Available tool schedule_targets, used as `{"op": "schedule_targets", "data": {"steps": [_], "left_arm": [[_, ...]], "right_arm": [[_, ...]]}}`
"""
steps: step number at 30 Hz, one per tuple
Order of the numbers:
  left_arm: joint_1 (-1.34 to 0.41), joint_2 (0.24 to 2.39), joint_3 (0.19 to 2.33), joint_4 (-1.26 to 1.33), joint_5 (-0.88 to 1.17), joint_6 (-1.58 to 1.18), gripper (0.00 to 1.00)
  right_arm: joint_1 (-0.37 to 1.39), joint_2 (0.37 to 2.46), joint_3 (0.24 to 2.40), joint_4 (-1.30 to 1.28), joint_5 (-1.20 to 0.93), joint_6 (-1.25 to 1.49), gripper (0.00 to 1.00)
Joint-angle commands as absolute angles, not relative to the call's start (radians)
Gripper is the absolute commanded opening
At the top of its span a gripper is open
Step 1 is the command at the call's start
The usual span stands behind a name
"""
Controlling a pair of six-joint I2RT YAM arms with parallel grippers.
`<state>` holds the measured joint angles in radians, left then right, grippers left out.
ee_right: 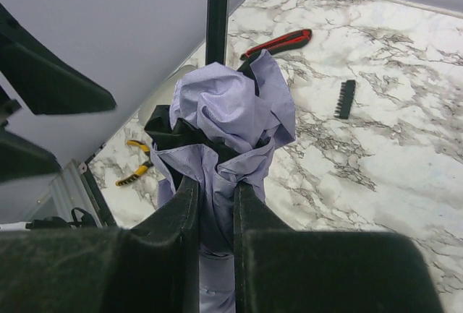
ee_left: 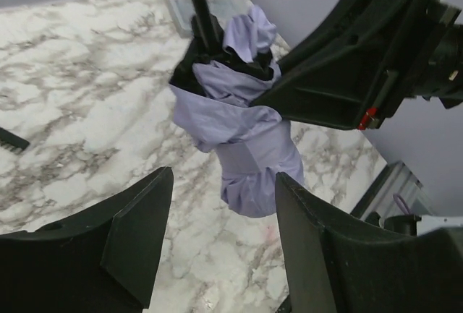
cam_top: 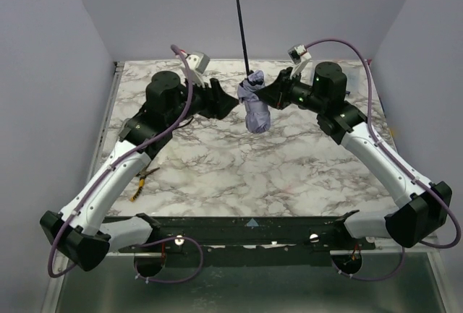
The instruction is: Open the umbrella
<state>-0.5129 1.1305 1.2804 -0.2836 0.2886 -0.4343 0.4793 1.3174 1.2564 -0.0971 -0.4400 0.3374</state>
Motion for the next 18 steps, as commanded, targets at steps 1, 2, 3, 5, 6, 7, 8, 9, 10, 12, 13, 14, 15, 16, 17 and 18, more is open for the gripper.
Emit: {"op": "schedule_targets", "data": {"steps": [1, 2, 3, 5, 6, 7, 8, 9, 10, 12, 13, 14, 15, 16, 17, 18], "left_arm": [[-0.606, 1.178, 1.294, -0.295, 0.314, -0.438, 0.58], [-0.623, 1.187, 1.301, -0.299, 0.307, -0.435, 0.56], [-0.64, 1.197, 1.308, -0.303, 0.295, -0.433, 0.55], [-0.662, 1.221, 1.32, -0.309, 0.286, -0.43, 0.53], [-0.671, 1.234, 1.331, -0.32, 0.267, -0.43, 0.53], [-0.676, 1.249, 1.34, -0.328, 0.251, -0.437, 0.52], [-0.676, 1.262, 1.344, -0.335, 0.237, -0.444, 0.51], [-0.677, 1.272, 1.352, -0.342, 0.221, -0.448, 0.5], [-0.676, 1.285, 1.359, -0.352, 0.201, -0.449, 0.49], [-0.677, 1.306, 1.379, -0.373, 0.164, -0.451, 0.46], [-0.677, 1.313, 1.39, -0.381, 0.152, -0.452, 0.44], [-0.676, 1.323, 1.396, -0.383, 0.15, -0.454, 0.41], [-0.677, 1.329, 1.403, -0.386, 0.147, -0.453, 0.38], [-0.677, 1.333, 1.406, -0.39, 0.14, -0.451, 0.35], [-0.676, 1.337, 1.408, -0.395, 0.136, -0.456, 0.32], [-0.676, 1.339, 1.407, -0.398, 0.132, -0.459, 0.3]], "right_arm": [[0.486, 1.325, 1.278, 0.02, -0.476, 0.374, 0.0], [0.486, 1.324, 1.278, 0.021, -0.476, 0.373, 0.0], [0.486, 1.322, 1.277, 0.021, -0.479, 0.37, 0.0], [0.486, 1.318, 1.272, 0.023, -0.487, 0.369, 0.0], [0.486, 1.314, 1.269, 0.023, -0.49, 0.365, 0.0], [0.486, 1.31, 1.267, 0.023, -0.495, 0.362, 0.0], [0.486, 1.306, 1.267, 0.019, -0.5, 0.357, 0.0], [0.486, 1.302, 1.267, 0.016, -0.5, 0.35, 0.0], [0.486, 1.298, 1.267, 0.012, -0.502, 0.346, 0.0], [0.485, 1.291, 1.268, 0.006, -0.504, 0.337, 0.0], [0.486, 1.287, 1.267, 0.006, -0.508, 0.332, 0.0], [0.486, 1.286, 1.268, 0.004, -0.511, 0.328, 0.0], [0.486, 1.283, 1.268, 0.003, -0.514, 0.326, 0.0], [0.486, 1.281, 1.268, 0.003, -0.517, 0.325, 0.0], [0.486, 1.279, 1.269, 0.004, -0.521, 0.322, 0.0], [0.486, 1.278, 1.27, 0.004, -0.523, 0.321, 0.0]]}}
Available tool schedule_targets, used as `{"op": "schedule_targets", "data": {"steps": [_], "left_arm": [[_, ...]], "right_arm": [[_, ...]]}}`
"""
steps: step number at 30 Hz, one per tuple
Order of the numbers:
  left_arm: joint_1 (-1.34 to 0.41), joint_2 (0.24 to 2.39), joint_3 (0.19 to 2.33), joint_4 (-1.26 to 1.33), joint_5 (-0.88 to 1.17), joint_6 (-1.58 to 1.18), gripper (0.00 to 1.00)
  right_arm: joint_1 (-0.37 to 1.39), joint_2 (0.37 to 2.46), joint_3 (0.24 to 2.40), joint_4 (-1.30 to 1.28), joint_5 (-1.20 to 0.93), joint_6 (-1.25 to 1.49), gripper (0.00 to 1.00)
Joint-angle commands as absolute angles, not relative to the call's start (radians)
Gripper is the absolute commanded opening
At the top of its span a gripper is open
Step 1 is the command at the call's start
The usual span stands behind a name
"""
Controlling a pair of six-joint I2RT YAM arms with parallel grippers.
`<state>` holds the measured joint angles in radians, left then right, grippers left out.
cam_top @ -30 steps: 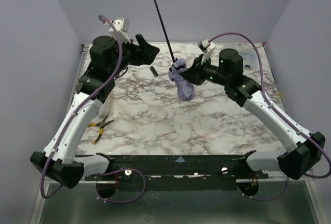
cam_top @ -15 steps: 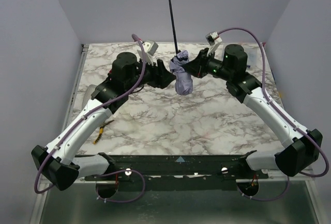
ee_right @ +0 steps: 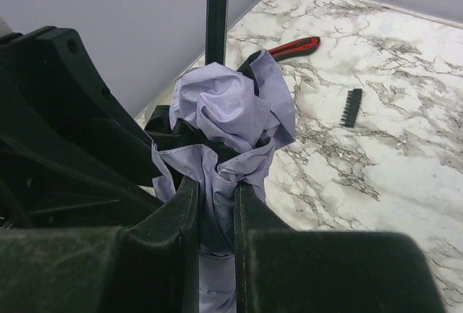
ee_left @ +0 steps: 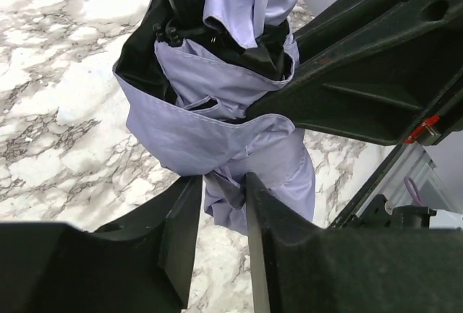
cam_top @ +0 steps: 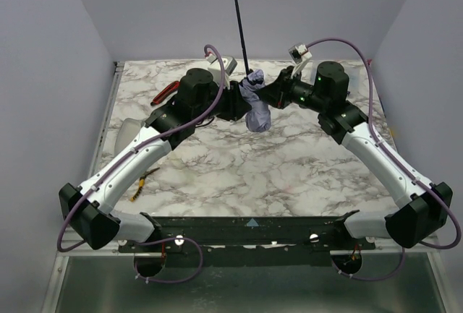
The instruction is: Open the umbrella
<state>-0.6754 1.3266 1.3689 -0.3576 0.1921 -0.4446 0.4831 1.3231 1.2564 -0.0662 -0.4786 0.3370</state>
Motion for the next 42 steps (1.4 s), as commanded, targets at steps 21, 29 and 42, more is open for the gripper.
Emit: {"op": "schedule_targets", "data": {"steps": [21, 29, 42], "left_arm": [[-0.57, 1.296, 1.29, -0.415, 0.152, -0.472, 0.0], [-0.542, 1.209, 1.223, -0.305, 0.425, -0.345, 0.43], [-0.368, 1.085, 1.212, -0.14, 0.733, -0.341, 0.65]], "right_arm": [[0.451, 1.281, 1.284, 0.057, -0.692, 0.386, 0.0], [0.448, 1.281, 1.277, 0.078, -0.744, 0.398, 0.0], [0.439, 1.267, 1.237, 0.101, -0.821, 0.372, 0.0]]}}
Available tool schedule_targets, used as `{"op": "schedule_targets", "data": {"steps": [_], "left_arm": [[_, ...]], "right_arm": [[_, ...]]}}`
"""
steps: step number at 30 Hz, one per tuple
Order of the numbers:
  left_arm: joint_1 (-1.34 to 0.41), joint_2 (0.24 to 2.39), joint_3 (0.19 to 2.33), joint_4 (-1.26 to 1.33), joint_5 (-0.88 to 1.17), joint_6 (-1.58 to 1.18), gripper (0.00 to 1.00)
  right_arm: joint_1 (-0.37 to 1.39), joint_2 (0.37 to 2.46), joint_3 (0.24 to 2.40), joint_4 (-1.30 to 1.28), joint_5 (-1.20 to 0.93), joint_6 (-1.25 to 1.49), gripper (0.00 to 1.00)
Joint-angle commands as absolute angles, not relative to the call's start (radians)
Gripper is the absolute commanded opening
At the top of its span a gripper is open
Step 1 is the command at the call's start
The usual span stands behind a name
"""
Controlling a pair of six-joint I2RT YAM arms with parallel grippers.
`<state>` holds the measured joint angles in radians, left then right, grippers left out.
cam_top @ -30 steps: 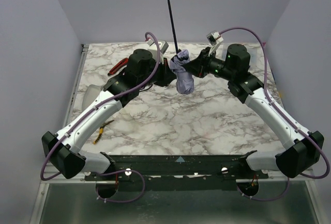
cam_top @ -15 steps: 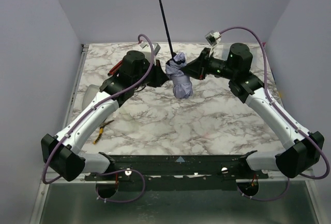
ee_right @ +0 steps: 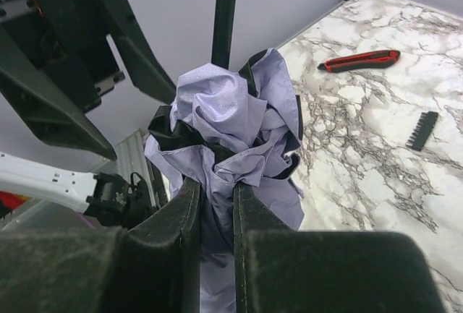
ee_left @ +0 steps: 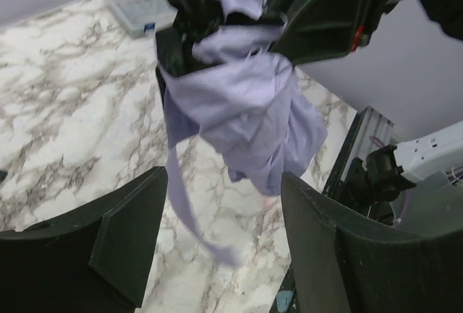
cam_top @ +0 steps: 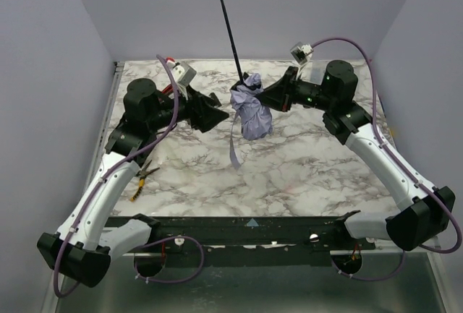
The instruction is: Open the umbrella
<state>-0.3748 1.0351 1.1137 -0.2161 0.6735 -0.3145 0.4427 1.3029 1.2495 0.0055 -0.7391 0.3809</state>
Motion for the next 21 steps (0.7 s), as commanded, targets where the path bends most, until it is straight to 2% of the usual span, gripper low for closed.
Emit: {"op": "schedule_targets", "data": {"steps": [1, 7, 14, 21], "left_arm": [[-0.367, 1.105, 1.242, -0.127, 0.725, -0.366, 0.65], [-0.366, 1.197, 1.374, -0.074, 0.66, -0.47, 0.66], [-0.367, 1.248, 1.374, -0.006, 0.642, -0.619, 0.67], [-0.367, 1.285, 1.356, 0.127, 0.672, -0.76, 0.54]], "right_arm": [[0.438, 1.267, 1.232, 0.113, -0.836, 0.374, 0.0], [0.44, 1.256, 1.216, 0.121, -0.88, 0.356, 0.0], [0.44, 1.219, 1.204, 0.075, -0.901, 0.304, 0.0], [0.44, 1.199, 1.196, 0.022, -0.918, 0.25, 0.0]]}}
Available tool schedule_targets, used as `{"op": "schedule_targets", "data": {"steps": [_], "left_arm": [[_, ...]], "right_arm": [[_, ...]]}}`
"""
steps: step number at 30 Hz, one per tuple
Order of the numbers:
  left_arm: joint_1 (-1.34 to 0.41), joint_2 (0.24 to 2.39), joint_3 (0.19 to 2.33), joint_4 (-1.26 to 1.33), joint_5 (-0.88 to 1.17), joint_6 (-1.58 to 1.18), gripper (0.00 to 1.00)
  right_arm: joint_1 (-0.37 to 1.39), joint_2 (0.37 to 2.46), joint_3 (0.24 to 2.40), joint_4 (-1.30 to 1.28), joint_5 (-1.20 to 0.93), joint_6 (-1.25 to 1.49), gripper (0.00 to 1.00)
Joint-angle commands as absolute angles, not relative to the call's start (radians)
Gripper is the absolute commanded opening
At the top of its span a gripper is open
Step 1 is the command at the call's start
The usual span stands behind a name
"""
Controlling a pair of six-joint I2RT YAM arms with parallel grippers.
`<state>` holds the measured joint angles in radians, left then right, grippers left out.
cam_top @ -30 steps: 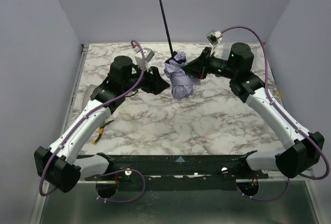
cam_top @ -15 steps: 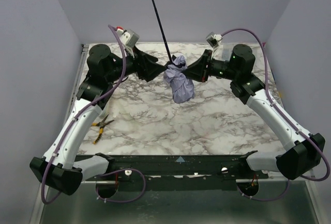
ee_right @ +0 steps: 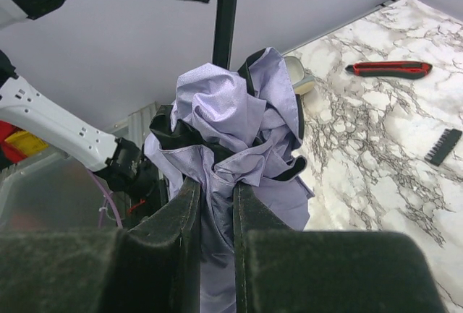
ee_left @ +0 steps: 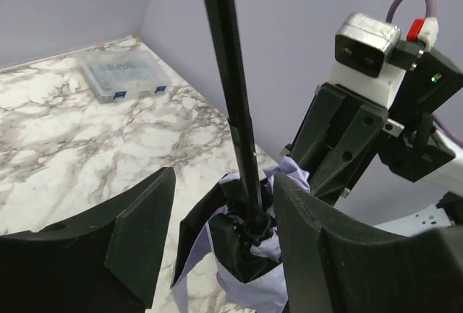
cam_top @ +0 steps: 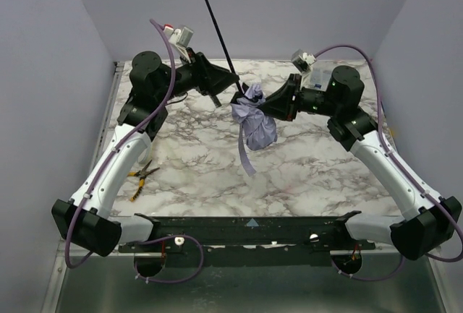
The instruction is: Open the umbrella
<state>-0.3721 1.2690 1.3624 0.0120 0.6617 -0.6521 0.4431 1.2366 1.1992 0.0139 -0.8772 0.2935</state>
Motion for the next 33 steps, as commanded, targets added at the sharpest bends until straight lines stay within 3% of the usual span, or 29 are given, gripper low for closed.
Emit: {"op": "schedule_targets", "data": {"steps": [1, 6, 11, 13, 17, 21, 33], "left_arm": [[-0.366, 1.289, 1.358, 0.142, 0.681, -0.768, 0.51], [-0.372, 1.307, 1.358, 0.17, 0.691, -0.799, 0.32], [-0.382, 1.308, 1.349, 0.192, 0.71, -0.797, 0.0], [-0.382, 1.307, 1.355, 0.187, 0.722, -0.769, 0.0], [-0.379, 1.302, 1.387, 0.122, 0.733, -0.645, 0.0], [-0.384, 1.293, 1.403, 0.054, 0.753, -0.441, 0.0], [-0.389, 1.276, 1.402, 0.002, 0.784, -0.096, 0.0]], "right_arm": [[0.44, 1.198, 1.192, 0.018, -0.917, 0.245, 0.0], [0.44, 1.199, 1.181, 0.019, -0.915, 0.229, 0.0], [0.44, 1.205, 1.177, 0.028, -0.912, 0.224, 0.0], [0.439, 1.207, 1.173, 0.016, -0.889, 0.226, 0.05], [0.44, 1.198, 1.17, -0.067, -0.829, 0.216, 0.54], [0.438, 1.186, 1.195, -0.157, -0.771, 0.171, 0.78], [0.367, 1.166, 1.243, -0.267, -0.606, 0.087, 0.96]]}}
